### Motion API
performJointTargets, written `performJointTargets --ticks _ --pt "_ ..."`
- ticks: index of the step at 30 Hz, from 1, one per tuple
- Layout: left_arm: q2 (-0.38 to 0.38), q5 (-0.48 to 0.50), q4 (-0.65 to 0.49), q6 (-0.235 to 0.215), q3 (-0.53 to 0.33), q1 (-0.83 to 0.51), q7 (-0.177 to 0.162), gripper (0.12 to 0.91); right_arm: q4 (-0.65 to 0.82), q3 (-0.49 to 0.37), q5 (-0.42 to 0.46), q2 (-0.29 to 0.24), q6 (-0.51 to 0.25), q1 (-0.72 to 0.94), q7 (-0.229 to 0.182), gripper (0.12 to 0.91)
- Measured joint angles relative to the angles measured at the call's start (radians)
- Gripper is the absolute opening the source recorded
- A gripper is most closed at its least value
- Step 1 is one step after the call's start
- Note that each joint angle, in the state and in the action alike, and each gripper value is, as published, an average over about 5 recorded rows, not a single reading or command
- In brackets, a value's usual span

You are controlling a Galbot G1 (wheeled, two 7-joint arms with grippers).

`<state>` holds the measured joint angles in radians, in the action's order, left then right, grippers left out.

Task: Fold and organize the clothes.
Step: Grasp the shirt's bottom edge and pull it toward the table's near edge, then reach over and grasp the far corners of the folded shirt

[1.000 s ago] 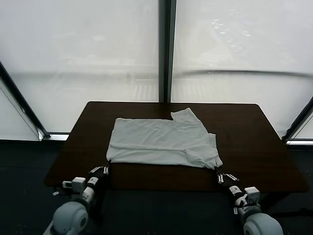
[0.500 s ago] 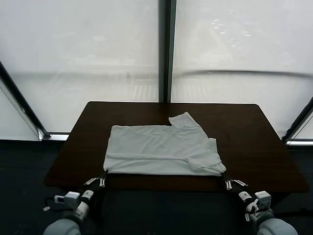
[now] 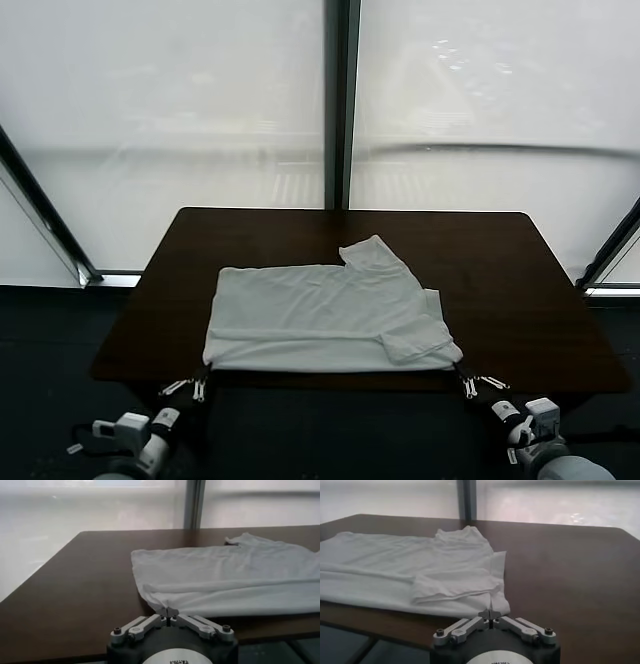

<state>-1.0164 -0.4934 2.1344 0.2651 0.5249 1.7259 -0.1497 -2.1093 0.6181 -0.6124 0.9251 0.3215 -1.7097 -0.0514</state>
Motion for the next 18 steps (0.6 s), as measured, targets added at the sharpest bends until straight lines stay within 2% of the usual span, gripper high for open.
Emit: performJointTargets --ticks 2,4,6,10,13,15,18 --pt "-0.002 0.006 0.005 0.010 0.000 0.006 -0.008 0.202 -0.007 0.004 -0.007 -0.002 0.003 -0.003 -0.002 0.351" --pt "-0.004 0.010 0.010 0.030 -0.001 0.009 -0.023 0.300 -0.016 0.011 -0.016 -0.007 0.006 -0.006 -0.005 0.483" --pt "-0.005 0.010 0.016 0.055 -0.002 0.010 -0.038 0.432 -0.025 0.019 -0.030 -0.015 0.009 -0.009 -0.008 0.615" --pt "-0.005 0.003 0.032 0.091 0.001 0.019 -0.049 0.677 -0.045 0.040 -0.079 -0.037 0.015 -0.005 -0.013 0.831" --pt "0.000 -0.002 0.049 0.114 0.014 0.024 -0.053 0.835 -0.051 0.057 -0.129 -0.055 0.034 0.019 -0.027 0.896" --pt "0.006 -0.016 0.062 0.131 0.027 0.019 -0.063 0.887 -0.047 0.063 -0.165 -0.069 0.054 0.050 -0.038 0.904" --pt "0.023 -0.081 0.086 0.175 0.052 -0.012 -0.106 0.904 -0.025 0.055 -0.213 -0.094 0.090 0.131 -0.054 0.907"
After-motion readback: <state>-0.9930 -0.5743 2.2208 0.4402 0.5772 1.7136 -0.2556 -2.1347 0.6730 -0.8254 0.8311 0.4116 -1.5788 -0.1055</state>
